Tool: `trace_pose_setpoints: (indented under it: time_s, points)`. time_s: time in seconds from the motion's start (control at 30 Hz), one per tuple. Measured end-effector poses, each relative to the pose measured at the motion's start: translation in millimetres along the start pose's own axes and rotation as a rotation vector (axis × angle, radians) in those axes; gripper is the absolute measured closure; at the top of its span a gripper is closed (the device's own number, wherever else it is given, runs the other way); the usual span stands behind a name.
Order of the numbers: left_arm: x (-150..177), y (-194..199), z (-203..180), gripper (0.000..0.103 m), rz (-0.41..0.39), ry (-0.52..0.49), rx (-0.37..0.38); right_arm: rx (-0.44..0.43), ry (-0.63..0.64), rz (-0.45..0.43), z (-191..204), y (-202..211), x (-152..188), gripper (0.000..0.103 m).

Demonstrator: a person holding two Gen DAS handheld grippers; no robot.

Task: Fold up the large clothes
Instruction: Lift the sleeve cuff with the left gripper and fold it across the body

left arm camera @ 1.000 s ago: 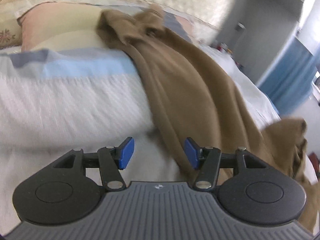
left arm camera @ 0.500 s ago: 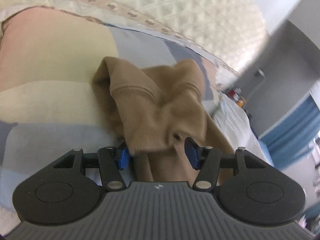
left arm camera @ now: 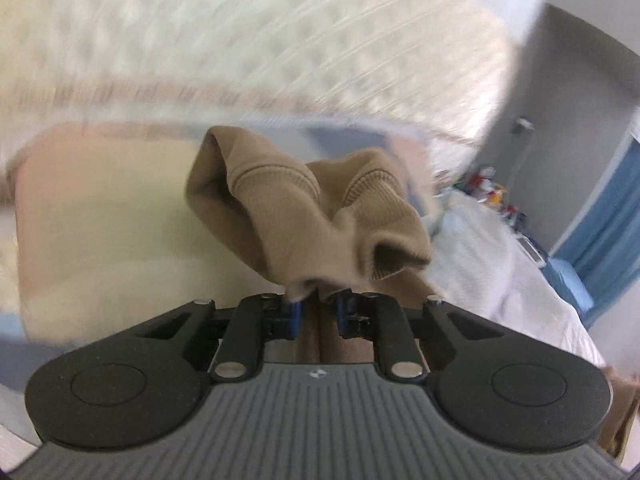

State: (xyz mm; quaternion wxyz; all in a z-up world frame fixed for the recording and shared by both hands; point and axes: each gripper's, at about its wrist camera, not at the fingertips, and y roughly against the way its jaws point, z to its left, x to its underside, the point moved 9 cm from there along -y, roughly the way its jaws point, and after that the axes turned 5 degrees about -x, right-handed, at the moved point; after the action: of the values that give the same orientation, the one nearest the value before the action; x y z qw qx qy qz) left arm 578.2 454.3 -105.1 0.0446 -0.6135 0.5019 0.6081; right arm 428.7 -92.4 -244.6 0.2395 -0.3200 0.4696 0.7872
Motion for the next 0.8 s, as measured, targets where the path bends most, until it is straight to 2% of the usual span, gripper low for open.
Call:
trace_pose_setpoints:
  time_s: [0.13,0.23,0.37,0.47,0.6,0.67,0.8]
  points:
    - [-17.4,68.0,-54.3,0.085,-0.128,-0.206,0.051,-0.023,-0.034,-0.029,-1.7,14.1,-7.5,0.013]
    - [-12.0,127.1,-99.8,0.085,-0.220,-0.353,0.108,-0.033,-0.043,-0.072,-4.0,29.3,-15.6,0.013]
    - [12.2,191.0,-143.8,0.085,-0.266,-0.423,0.184,-0.048,-0.056,-0.126,-9.9,52.2,-26.3,0.013]
    - [42.8,231.5,-166.5,0.086,-0.281,-0.431,0.223,-0.071,-0.090,-0.160,-18.0,70.3,-31.1,0.013]
    - [96.4,272.7,-192.3,0.086,-0.287,-0.472,0.241,-0.103,-0.141,-0.209,-33.3,97.8,-35.7,0.013]
    - [131.2,288.3,-203.8,0.086,-0.271,-0.485,0.239,-0.105,-0.159,-0.243,-41.1,107.6,-37.2,0.014]
    - [202.1,310.5,-227.2,0.086,-0.218,-0.510,0.247,-0.117,-0.224,-0.251,-58.0,112.9,-35.7,0.014]
